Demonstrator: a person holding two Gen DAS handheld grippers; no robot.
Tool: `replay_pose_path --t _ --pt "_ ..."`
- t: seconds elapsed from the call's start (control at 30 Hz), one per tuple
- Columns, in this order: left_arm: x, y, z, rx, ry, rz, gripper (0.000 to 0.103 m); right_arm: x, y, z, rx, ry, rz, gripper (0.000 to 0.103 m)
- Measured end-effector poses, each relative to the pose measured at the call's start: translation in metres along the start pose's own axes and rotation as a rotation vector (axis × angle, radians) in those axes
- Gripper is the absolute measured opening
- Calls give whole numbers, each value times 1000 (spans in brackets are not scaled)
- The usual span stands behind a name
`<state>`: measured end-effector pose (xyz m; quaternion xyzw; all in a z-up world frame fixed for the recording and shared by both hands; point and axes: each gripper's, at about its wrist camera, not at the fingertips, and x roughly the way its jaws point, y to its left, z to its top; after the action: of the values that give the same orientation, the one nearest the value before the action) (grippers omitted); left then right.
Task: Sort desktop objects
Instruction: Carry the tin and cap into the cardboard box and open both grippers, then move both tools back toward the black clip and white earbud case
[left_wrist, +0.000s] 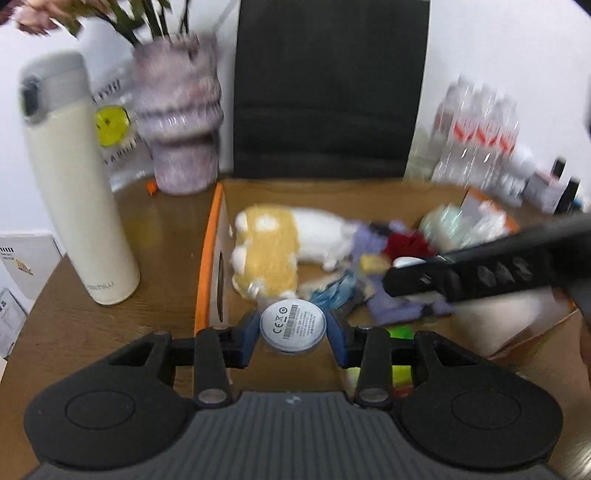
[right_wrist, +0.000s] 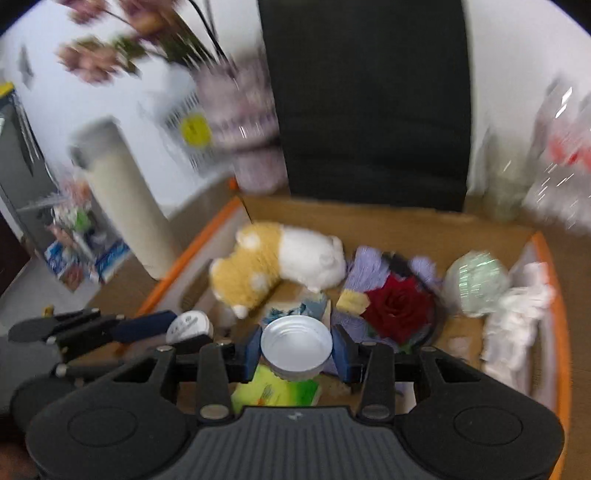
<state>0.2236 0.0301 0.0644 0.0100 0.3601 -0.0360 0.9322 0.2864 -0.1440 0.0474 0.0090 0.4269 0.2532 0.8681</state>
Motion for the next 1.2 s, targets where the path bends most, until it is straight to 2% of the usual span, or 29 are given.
replay_pose_path --t 0.1,0.17,0.23,0.3,0.33,0.37,0.43,0.5,0.57,0.6,0.7,0.77,0.9,1.07,1.13,1.2 --pt "12 -6 -3 86 33 17 41 43 -1 14 5 154 0 39" --pt "14 -8 -3 107 49 13 41 64 2 11 -16 217 -31 39" --pt "16 -7 0 98 57 -4 41 71 7 12 -40 216 -39 40" --pt "13 -6 0 96 56 -9 43 72 15 14 -50 224 -12 41" --pt "12 -5 0 96 57 -12 45 69 17 13 -52 219 24 45" --pt "9 -4 0 93 55 -15 47 69 16 14 -41 219 37 56" --pt "4 0 2 87 46 -6 49 61 14 12 -26 205 25 63" --pt "-1 4 5 65 43 -2 50 48 7 12 -10 179 33 63" --pt "-7 8 9 31 45 -4 60 32 -4 14 21 148 15 65" --pt "-11 10 12 16 43 0 61 21 -9 14 30 132 -1 67" --pt "-24 9 22 -28 29 -3 82 -3 -26 15 56 117 -76 76" --pt "-33 7 28 -74 5 20 103 -17 -36 13 64 109 -136 85" --pt "-41 -2 35 -117 16 41 103 -50 -58 0 83 89 -239 86" --pt "-56 -23 29 -92 3 47 103 -90 -73 -22 133 37 -292 89" --pt "-71 -33 24 -78 -70 56 103 -106 -69 -30 134 -15 -282 89" --pt "-86 -39 15 -65 -165 54 103 -122 -63 -41 123 -113 -258 90"
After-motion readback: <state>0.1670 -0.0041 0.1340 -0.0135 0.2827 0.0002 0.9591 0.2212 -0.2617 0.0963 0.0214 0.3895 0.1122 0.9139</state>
